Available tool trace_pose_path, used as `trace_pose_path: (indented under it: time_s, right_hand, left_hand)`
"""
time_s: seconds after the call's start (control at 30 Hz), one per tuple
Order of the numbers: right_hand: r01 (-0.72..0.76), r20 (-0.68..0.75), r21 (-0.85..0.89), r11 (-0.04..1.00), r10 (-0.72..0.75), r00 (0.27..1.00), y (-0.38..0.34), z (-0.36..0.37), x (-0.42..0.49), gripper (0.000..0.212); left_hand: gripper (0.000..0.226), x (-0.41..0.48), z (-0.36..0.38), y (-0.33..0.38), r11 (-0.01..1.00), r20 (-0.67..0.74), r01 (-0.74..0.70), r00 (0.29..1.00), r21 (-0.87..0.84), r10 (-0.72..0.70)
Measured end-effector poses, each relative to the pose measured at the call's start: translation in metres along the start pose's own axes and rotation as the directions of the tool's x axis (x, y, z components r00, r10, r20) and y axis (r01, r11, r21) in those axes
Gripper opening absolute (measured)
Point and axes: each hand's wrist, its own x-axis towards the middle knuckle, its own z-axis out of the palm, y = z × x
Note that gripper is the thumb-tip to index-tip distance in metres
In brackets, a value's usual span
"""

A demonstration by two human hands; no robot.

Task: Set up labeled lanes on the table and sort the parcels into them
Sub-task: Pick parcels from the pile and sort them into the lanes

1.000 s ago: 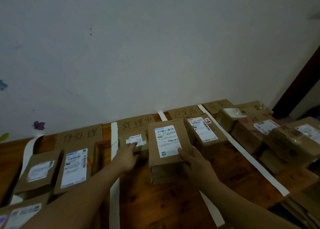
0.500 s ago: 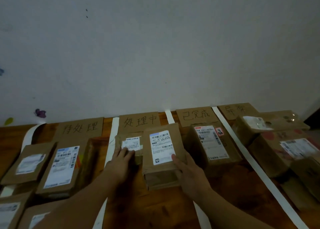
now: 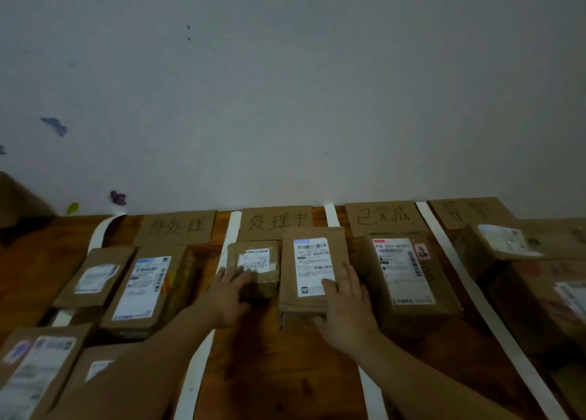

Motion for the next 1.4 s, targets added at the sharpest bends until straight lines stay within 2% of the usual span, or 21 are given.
trace_pose_path:
  time_s: [0.1,0.23,0.43,0.57,0.63,0.7,0.83,0.93,1.03,1.17,1.4]
  right_hand:
    - [0.168,0.004,-0.046,0.985,-0.168,0.986,-0.036,-0.017,0.011,0.078]
    - [0.291,0.035,-0.018,0.957,-0.29,0.956,-0.108,-0.04,0.025,0.071]
    - [0.489,0.08,-0.065,0.87,-0.483,0.872,-0.239,-0.044,0.016,0.063]
    - [0.576,0.106,-0.104,0.811,-0.567,0.817,-0.338,-0.022,-0.005,0.06]
    - [0.603,0.133,-0.098,0.791,-0.59,0.796,-0.386,-0.009,-0.017,0.06]
    - [0.622,0.166,-0.097,0.777,-0.603,0.78,-0.431,0.005,-0.029,0.059]
    - [0.641,0.197,-0.111,0.759,-0.616,0.763,-0.508,0.027,-0.047,0.063]
    - [0.658,0.225,-0.106,0.746,-0.626,0.746,-0.562,0.037,-0.054,0.066]
    - [0.659,0.218,-0.082,0.748,-0.631,0.744,-0.612,0.047,-0.051,0.068]
    - [0.644,0.265,-0.013,0.765,-0.618,0.74,-0.675,0.074,-0.031,0.067]
    - [0.631,0.298,0.134,0.764,-0.639,0.709,-0.798,0.135,0.026,0.069]
  left_hand:
    - [0.078,-0.024,-0.018,-0.011,0.998,-0.079,0.011,0.997,-0.058,-0.016]
    - [0.073,-0.069,-0.051,-0.052,0.997,-0.211,0.073,0.975,-0.025,-0.077]
    - [0.077,-0.175,-0.083,-0.159,0.962,-0.313,0.245,0.91,-0.121,-0.271]
    - [0.076,-0.254,-0.087,-0.243,0.915,-0.318,0.351,0.86,-0.196,-0.398]
    - [0.078,-0.291,-0.089,-0.284,0.845,-0.285,0.428,0.807,-0.32,-0.517]
    - [0.078,-0.325,-0.093,-0.323,0.793,-0.25,0.461,0.777,-0.399,-0.578]
    - [0.077,-0.384,-0.1,-0.393,0.766,-0.229,0.45,0.773,-0.46,-0.592]
    - [0.077,-0.417,-0.106,-0.443,0.741,-0.247,0.464,0.74,-0.485,-0.625]
    - [0.078,-0.433,-0.109,-0.496,0.702,-0.265,0.471,0.695,-0.534,-0.668]
    - [0.08,-0.44,-0.105,-0.562,0.623,-0.199,0.487,0.668,-0.612,-0.717]
    - [0.078,-0.427,-0.13,-0.672,0.561,-0.173,0.565,0.595,-0.605,-0.785]
